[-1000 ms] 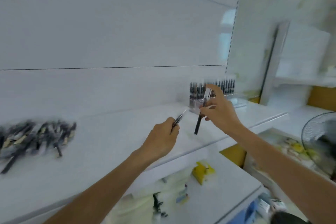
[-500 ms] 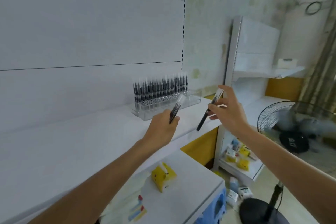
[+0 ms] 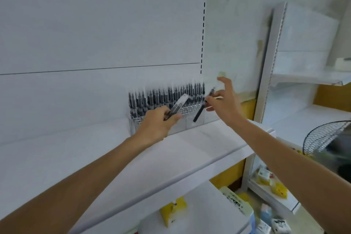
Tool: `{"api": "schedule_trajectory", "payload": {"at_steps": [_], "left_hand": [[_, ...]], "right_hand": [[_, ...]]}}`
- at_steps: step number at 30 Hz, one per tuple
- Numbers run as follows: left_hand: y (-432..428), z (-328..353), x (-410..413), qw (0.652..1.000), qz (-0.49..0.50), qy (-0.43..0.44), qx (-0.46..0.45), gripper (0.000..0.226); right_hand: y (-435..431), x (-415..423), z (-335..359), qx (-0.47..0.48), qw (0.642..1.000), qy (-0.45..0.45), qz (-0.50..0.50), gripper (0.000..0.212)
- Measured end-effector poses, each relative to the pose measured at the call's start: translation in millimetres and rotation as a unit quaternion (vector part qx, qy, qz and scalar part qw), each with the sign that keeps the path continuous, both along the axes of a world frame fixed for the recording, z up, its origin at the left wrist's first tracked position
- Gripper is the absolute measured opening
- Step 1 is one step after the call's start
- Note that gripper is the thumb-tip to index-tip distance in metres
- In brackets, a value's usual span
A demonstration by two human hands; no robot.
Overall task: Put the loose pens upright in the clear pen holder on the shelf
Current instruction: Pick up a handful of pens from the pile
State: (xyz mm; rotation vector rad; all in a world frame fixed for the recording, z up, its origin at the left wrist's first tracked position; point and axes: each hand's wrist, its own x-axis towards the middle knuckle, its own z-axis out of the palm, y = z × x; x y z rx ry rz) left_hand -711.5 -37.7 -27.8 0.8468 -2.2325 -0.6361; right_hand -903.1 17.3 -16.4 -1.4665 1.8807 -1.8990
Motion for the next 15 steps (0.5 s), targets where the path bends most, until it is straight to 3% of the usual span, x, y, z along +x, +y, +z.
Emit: {"api": "schedule_trajectory", "payload": {"at_steps": [10,15], "left_hand": [[-12.2,-5.0,-41.8,0.981,0.187,0.044,-0.035,0.031],[-8.0,-14.1,-51.0,0.967,0.243,0.063,-0.035,0.032]], "right_hand": [[-88.6,-46.2,28.0,-0.035,0.983,0.15,0.103,0.059],[-104.0,-53.3,25.0,-0.047,0.95,0.277,0.135,0.06]]}}
